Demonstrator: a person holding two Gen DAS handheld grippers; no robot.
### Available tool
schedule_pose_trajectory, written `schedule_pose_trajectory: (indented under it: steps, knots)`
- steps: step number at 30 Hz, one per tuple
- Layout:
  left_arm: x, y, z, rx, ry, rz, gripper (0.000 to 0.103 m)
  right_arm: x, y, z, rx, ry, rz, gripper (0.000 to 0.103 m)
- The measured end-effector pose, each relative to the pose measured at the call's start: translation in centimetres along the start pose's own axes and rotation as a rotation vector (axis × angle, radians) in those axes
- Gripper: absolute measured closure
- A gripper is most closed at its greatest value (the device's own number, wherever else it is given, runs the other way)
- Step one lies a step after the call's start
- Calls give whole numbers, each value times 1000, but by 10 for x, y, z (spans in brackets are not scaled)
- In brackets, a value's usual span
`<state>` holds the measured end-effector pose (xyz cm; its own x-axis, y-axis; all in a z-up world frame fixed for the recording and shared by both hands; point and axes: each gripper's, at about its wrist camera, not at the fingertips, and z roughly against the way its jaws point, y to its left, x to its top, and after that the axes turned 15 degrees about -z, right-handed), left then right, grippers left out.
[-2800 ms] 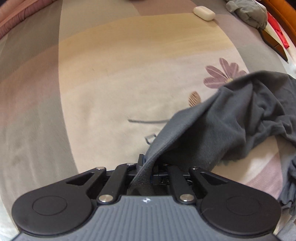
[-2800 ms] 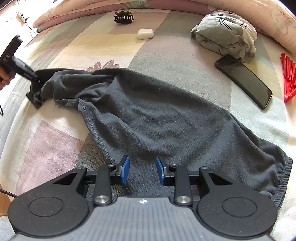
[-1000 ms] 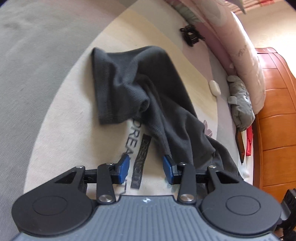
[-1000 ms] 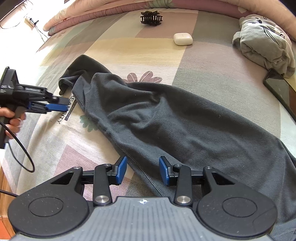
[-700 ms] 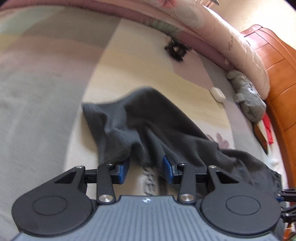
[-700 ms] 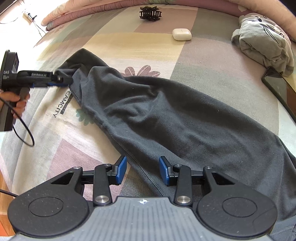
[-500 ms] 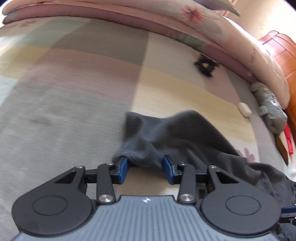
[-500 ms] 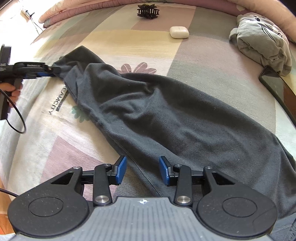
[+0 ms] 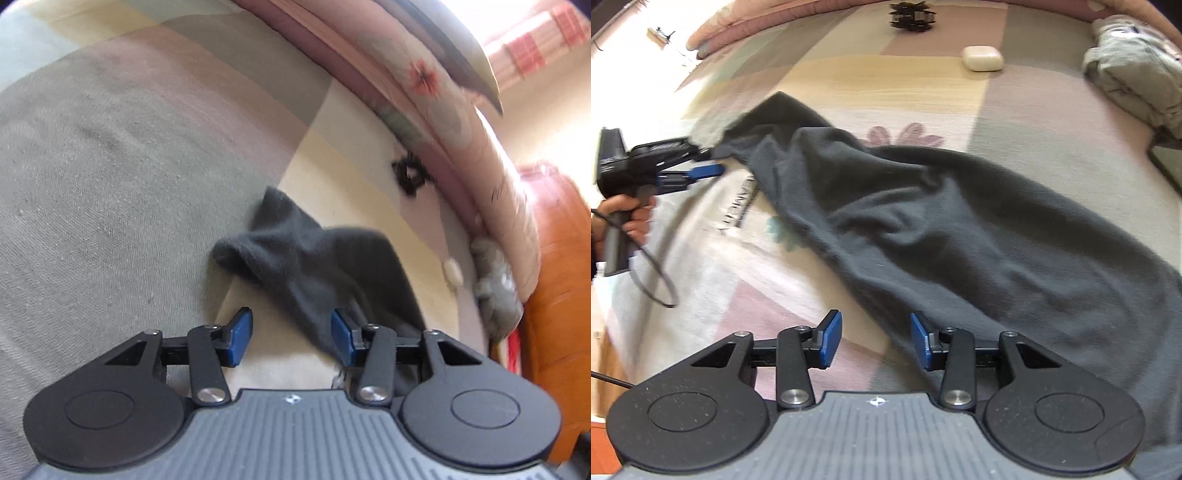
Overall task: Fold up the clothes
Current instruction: 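Grasp the sweatpants leg cuff with the left gripper and lift it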
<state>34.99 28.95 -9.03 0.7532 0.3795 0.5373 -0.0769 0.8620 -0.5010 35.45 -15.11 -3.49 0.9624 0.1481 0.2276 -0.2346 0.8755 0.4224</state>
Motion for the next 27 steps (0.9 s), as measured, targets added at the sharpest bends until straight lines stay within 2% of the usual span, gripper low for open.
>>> schedule_pose_trajectory:
  steps: [4,11,15,21,22,25,26,27]
  knots:
    - [13,8,-14,-31,-38,37,56,3,10,-7,55,28,-24,50]
    - [21,24,-31,-109,-119,151,57,6,33,-24,64,62,18,49]
    - [31,31,-39,-143,-149,182,57,9,38,-34,59,80,34,49]
    - [38,48,-51,-223,-190,333,59,11,45,-41,56,97,50,49]
    - [38,49,-52,-218,-186,334,59,11,46,-42,57,99,50,49]
    - [35,51,-54,-203,-175,337,73,11,49,-43,59,106,50,49]
    - [34,51,-55,-198,-172,338,82,11,50,-43,60,108,50,48]
    - [34,52,-56,-193,-168,339,84,11,51,-43,61,110,50,48]
